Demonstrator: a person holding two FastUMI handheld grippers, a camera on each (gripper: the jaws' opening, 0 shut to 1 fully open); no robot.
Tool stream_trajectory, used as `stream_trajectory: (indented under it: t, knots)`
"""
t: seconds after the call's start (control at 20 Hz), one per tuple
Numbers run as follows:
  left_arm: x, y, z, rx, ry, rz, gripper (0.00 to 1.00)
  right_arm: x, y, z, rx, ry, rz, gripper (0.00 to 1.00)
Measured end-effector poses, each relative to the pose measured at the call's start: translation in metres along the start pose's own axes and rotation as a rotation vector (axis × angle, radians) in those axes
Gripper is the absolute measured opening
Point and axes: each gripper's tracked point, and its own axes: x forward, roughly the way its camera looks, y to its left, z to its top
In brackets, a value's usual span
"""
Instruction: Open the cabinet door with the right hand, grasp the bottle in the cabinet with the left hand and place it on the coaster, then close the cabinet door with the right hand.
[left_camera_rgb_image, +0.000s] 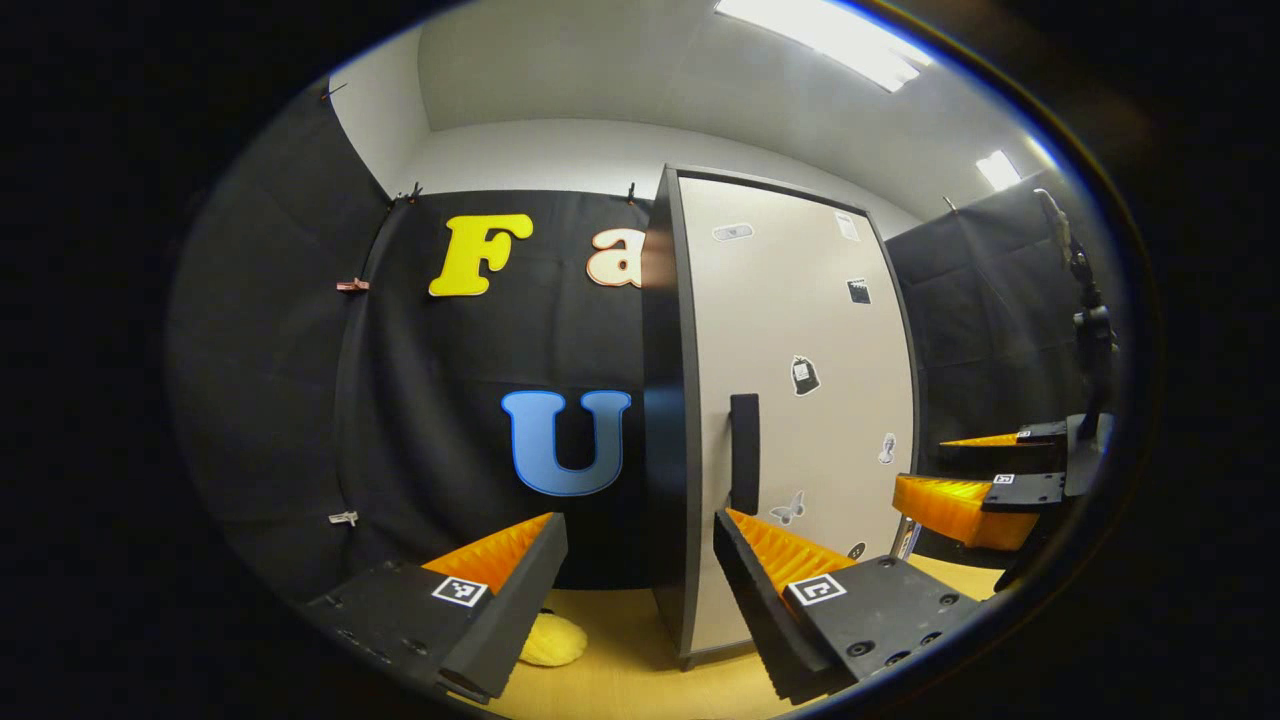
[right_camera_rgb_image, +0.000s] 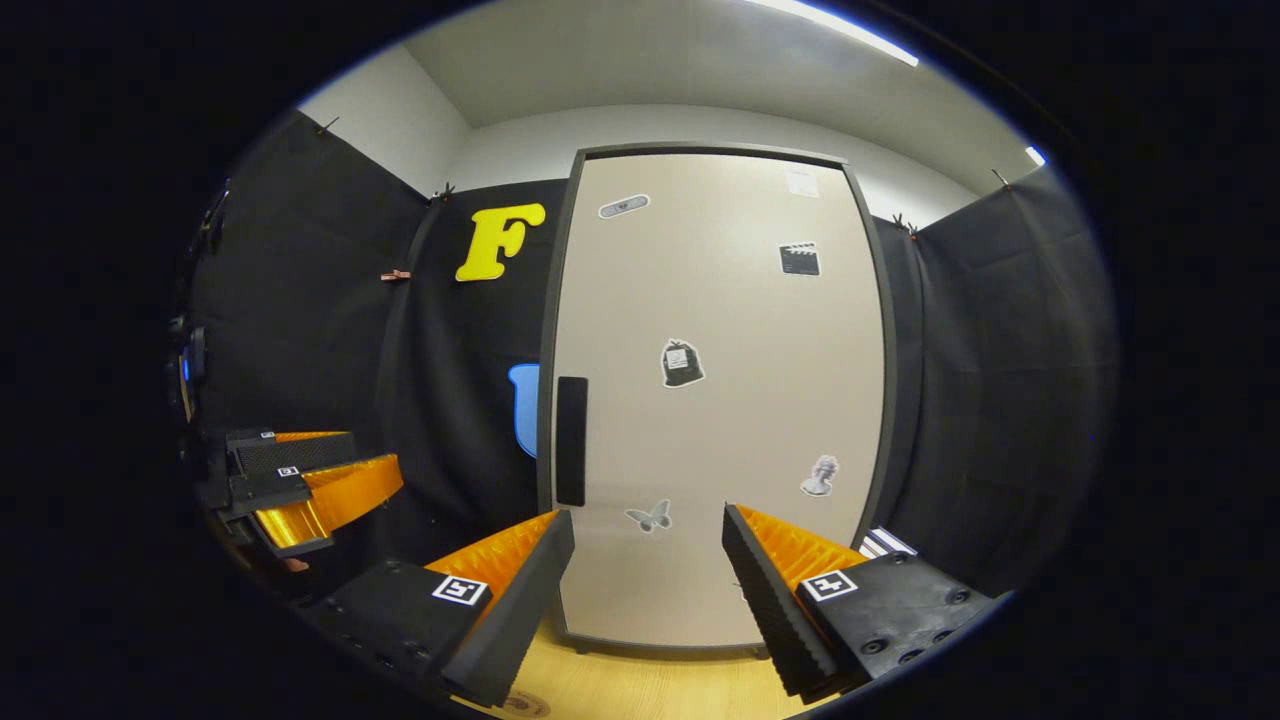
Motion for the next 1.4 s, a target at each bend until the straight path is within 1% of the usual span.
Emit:
stream_trajectory:
  t: [0.2,0.4,0.5,0.6,0.75,0.85,1.0,1.2,1.25,1.3,1.35,1.4]
  knots:
    - [-0.003,0.025,-0.009,0.003,0.015,0.024,0.93,0.032,0.030,-0.001,0.001,-0.022,0.017,0.97]
    - [-0.005,0.046,-0.021,0.004,0.037,0.026,0.93,0.071,0.055,-0.014,-0.003,-0.021,-0.012,0.96]
    - [-0.006,0.053,-0.029,-0.008,0.052,0.017,0.93,0.090,0.059,-0.018,-0.013,-0.024,-0.048,0.95]
    - [-0.005,0.063,-0.038,-0.023,0.069,0.021,0.93,0.109,0.066,-0.020,-0.007,-0.032,-0.062,0.95]
    - [-0.004,0.080,-0.049,-0.054,0.093,0.038,0.93,0.132,0.066,-0.026,0.017,-0.020,-0.099,0.95]
    - [-0.005,0.090,-0.052,-0.069,0.097,0.052,0.93,0.143,0.064,-0.024,0.030,-0.035,-0.118,0.91]
    - [-0.010,0.104,-0.056,-0.075,0.098,0.073,0.94,0.159,0.059,-0.023,0.026,-0.045,-0.143,0.90]
    - [-0.010,0.115,-0.065,-0.095,0.118,0.098,0.94,0.167,0.053,-0.027,0.019,-0.039,-0.187,0.79]
    - [-0.010,0.116,-0.066,-0.098,0.120,0.101,0.94,0.168,0.051,-0.028,0.020,-0.037,-0.200,0.69]
    - [-0.010,0.117,-0.067,-0.100,0.120,0.103,0.94,0.168,0.051,-0.026,0.025,-0.039,-0.200,0.71]
    - [-0.010,0.118,-0.067,-0.102,0.119,0.104,0.94,0.168,0.054,-0.024,0.034,-0.043,-0.190,0.61]
    - [-0.010,0.118,-0.067,-0.101,0.119,0.106,0.94,0.168,0.054,-0.022,0.045,-0.048,-0.187,0.60]
